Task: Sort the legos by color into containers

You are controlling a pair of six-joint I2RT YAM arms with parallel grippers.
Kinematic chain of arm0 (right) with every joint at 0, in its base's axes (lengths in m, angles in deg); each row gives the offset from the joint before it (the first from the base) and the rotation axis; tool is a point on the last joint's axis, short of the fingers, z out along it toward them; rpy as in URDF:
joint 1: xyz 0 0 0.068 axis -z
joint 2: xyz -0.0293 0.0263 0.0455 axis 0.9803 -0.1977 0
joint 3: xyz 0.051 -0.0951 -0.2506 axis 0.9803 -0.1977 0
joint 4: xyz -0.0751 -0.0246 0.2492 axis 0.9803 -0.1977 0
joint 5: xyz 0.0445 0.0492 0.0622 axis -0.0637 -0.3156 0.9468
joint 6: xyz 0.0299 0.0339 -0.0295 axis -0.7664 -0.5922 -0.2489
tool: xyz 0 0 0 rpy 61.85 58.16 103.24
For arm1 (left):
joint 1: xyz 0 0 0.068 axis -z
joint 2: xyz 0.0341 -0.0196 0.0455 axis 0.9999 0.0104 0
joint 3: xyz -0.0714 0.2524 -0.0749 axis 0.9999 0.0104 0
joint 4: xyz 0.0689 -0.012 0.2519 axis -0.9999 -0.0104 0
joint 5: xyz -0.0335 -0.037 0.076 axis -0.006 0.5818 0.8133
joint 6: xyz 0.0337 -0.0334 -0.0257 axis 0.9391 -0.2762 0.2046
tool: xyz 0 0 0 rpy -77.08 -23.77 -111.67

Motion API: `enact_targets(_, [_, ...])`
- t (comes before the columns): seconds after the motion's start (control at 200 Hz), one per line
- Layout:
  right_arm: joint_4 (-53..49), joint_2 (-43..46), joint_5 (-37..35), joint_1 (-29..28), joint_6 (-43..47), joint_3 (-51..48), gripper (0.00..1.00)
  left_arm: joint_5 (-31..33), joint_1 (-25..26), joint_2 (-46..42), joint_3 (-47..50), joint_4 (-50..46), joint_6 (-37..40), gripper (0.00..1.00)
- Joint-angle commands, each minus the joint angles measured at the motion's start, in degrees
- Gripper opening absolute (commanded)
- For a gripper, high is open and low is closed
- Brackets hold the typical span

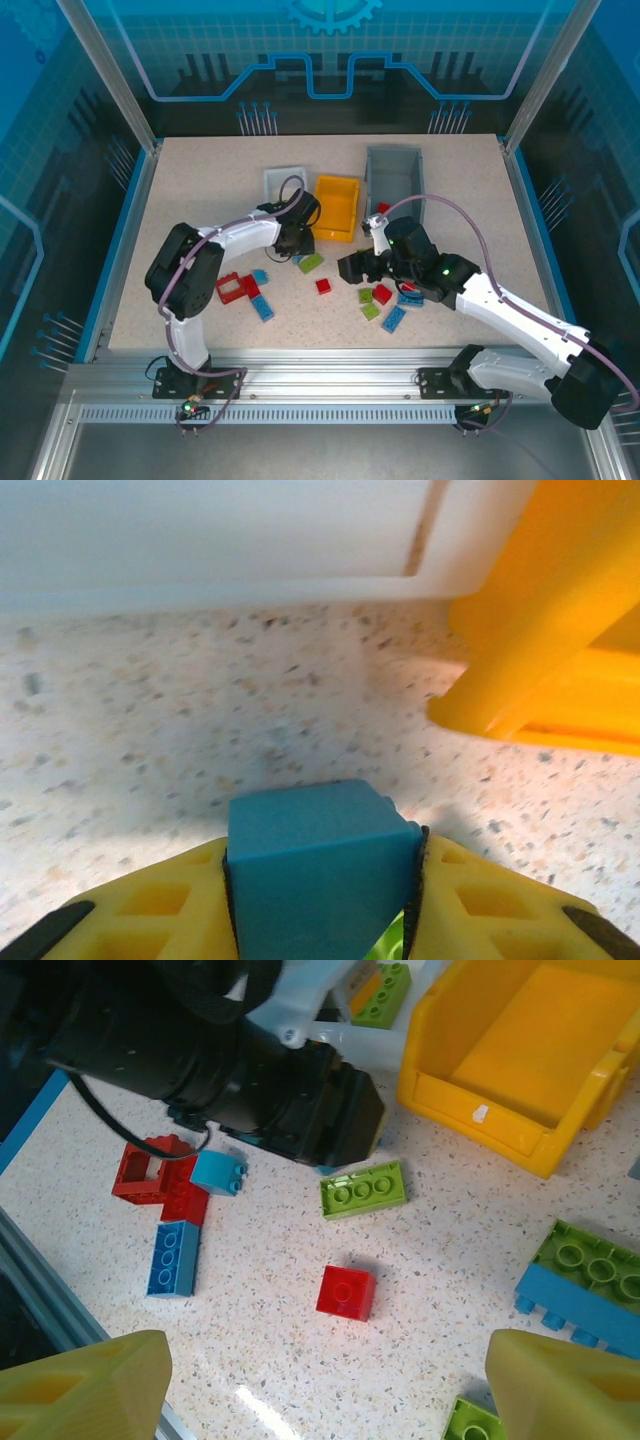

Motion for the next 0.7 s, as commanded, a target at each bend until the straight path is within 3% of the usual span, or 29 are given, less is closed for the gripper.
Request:
enact_targets(0.0, [1.45,1.63,-2.18,-0.79,-0.75,0.11,0.82,3.6,1.03,-7.19,0.42,-1.83,0.63,0.34])
enact_targets(0.225, [4.6,5.65,-8.75,-0.79,-3.15,-2.81,0.8,1.68,3.57,-9.72,-6.93,-3.35,1.88,0.34])
enact_targets(0.46, [10.35,6.91,-15.54,-0.7,-7.15,-4.42,0.81,0.58,2.76,3.01,-22.18,-5.01,5.13,0.36])
enact_targets(0.695, [8.13,7.81,-18.27,-0.4,-7.62,-3.71,0.82,0.17,1.71,14.11,-32.13,-6.77,5.49,0.4])
